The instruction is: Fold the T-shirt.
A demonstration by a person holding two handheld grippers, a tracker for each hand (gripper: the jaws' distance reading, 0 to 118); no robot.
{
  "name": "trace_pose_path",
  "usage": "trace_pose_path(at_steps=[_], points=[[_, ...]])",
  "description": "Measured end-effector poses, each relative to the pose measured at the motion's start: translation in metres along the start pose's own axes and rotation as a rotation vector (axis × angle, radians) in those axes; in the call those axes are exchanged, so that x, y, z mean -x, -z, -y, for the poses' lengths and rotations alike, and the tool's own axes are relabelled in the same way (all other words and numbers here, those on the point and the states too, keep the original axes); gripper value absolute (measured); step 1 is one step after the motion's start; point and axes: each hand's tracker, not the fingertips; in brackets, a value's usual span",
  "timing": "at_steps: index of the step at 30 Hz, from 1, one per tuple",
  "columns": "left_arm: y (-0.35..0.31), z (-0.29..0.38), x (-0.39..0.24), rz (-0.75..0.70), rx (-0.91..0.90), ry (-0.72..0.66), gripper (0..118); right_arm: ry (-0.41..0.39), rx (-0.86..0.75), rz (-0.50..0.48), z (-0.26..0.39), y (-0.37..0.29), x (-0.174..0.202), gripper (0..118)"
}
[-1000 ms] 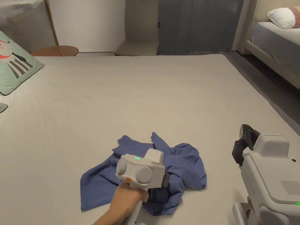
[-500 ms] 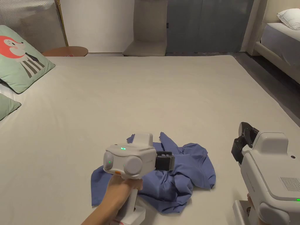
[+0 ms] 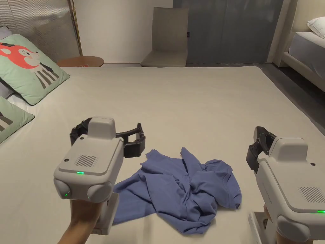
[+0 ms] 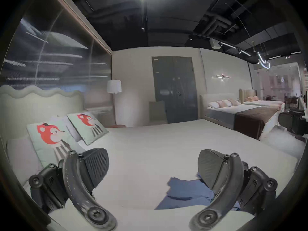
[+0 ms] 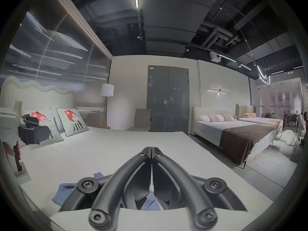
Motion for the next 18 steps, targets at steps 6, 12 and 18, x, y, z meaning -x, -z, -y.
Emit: trace_pose_path(at_steps=[6,12,18], points=[[-0.002,0.006,0.020,-0.042,0.030,-0.008,0,-0.004,-0.009,-0.012,-0.003,0.000,0.005,1],[0.001,0.008,0.027,-0.029,0.066,-0.058,0,-0.006,-0.007,-0.010,-0.002,0.002,0.007,1],[0.026,0.026,0.030,0.013,0.398,-0.114,0,-0.008,0.001,-0.008,0.001,0.002,0.005,1]])
